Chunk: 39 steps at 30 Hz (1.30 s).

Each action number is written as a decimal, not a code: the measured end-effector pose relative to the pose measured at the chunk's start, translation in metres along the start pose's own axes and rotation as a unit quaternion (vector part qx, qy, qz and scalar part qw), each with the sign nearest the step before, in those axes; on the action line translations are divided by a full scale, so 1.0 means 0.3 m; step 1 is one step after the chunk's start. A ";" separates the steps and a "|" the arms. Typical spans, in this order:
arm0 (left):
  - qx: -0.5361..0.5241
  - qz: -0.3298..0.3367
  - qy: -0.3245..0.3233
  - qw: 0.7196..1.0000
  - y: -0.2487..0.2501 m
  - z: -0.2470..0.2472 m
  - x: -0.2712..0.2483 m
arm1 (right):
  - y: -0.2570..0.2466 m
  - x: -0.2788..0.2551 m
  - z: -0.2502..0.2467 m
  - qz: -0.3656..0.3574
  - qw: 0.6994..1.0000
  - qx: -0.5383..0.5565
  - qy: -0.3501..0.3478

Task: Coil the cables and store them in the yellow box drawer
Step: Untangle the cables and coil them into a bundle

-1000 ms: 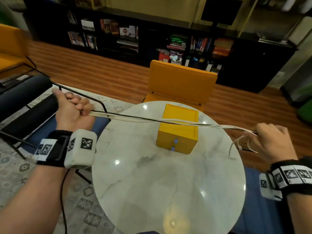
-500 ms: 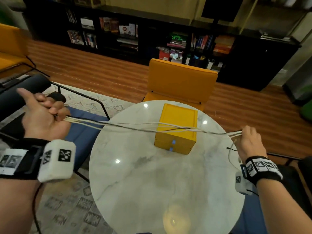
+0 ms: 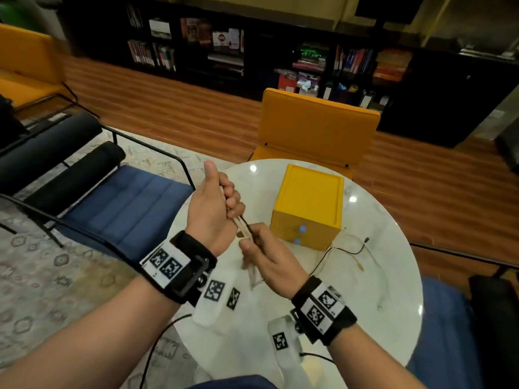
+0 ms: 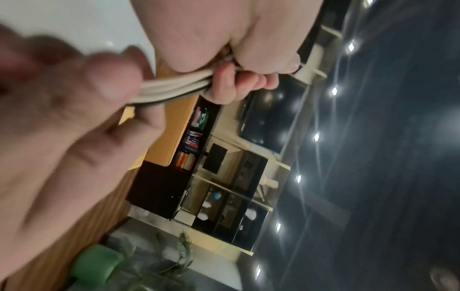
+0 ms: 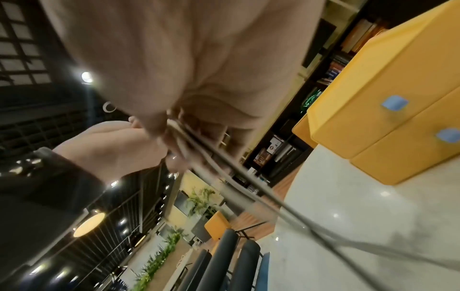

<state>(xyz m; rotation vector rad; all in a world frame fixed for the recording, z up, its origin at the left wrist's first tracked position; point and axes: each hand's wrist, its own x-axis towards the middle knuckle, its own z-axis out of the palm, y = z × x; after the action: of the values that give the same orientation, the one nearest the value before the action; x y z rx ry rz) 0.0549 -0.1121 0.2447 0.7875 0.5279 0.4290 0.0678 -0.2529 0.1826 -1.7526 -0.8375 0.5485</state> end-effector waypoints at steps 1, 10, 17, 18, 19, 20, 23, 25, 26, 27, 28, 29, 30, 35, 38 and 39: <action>-0.023 -0.006 0.012 1.000 0.005 -0.009 0.011 | 0.009 -0.006 -0.002 -0.003 1.000 0.020 0.023; 0.500 0.190 -0.133 0.834 0.031 -0.182 0.054 | -0.011 -0.026 -0.170 -0.047 0.966 -0.254 -0.015; 0.696 0.101 -0.491 0.514 -0.003 -0.075 0.039 | -0.082 -0.030 -0.230 -0.072 0.923 -0.372 -0.065; 0.675 0.076 -0.494 0.543 -0.003 -0.069 0.038 | -0.098 -0.035 -0.247 -0.076 0.922 -0.374 -0.062; 0.654 0.059 -0.490 0.573 0.003 -0.063 0.034 | -0.111 -0.042 -0.266 -0.075 0.925 -0.367 -0.061; 0.634 0.051 -0.486 0.599 0.013 -0.059 0.030 | -0.121 -0.050 -0.286 -0.064 0.930 -0.356 -0.067; 0.634 0.075 -0.468 0.611 0.049 -0.058 0.036 | -0.131 -0.078 -0.350 0.006 0.943 -0.314 -0.110; 0.668 0.097 -0.463 0.574 0.058 -0.066 0.029 | -0.136 -0.092 -0.391 0.002 0.944 -0.311 -0.109; 0.679 0.096 -0.459 0.564 0.058 -0.068 0.017 | -0.143 -0.093 -0.408 -0.023 0.943 -0.319 -0.090; 0.683 0.094 -0.455 0.564 0.052 -0.070 0.005 | -0.152 -0.091 -0.419 -0.055 0.940 -0.330 -0.062; 0.678 0.092 -0.449 0.574 0.045 -0.070 -0.011 | -0.157 -0.088 -0.427 -0.087 0.935 -0.342 -0.027; 0.662 0.091 -0.443 0.598 0.038 -0.067 -0.029 | -0.161 -0.084 -0.428 -0.116 0.928 -0.355 0.015; 0.634 0.095 -0.435 0.633 0.032 -0.062 -0.045 | -0.162 -0.080 -0.423 -0.141 0.918 -0.366 0.064; 0.423 0.213 -0.287 0.833 -0.035 0.008 -0.110 | -0.164 -0.056 -0.288 -0.194 0.887 -0.222 0.355; 0.318 0.208 -0.190 0.905 -0.088 0.073 -0.131 | -0.169 -0.030 -0.171 -0.130 0.888 -0.100 0.429; 0.292 0.187 -0.169 0.923 -0.100 0.092 -0.135 | -0.171 -0.023 -0.145 -0.113 0.893 -0.079 0.428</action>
<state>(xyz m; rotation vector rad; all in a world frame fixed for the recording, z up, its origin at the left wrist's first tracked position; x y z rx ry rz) 0.0444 -0.1684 0.2497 1.5219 0.1677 0.4775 0.0805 -0.2758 0.2449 -1.7592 -0.4346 -0.4576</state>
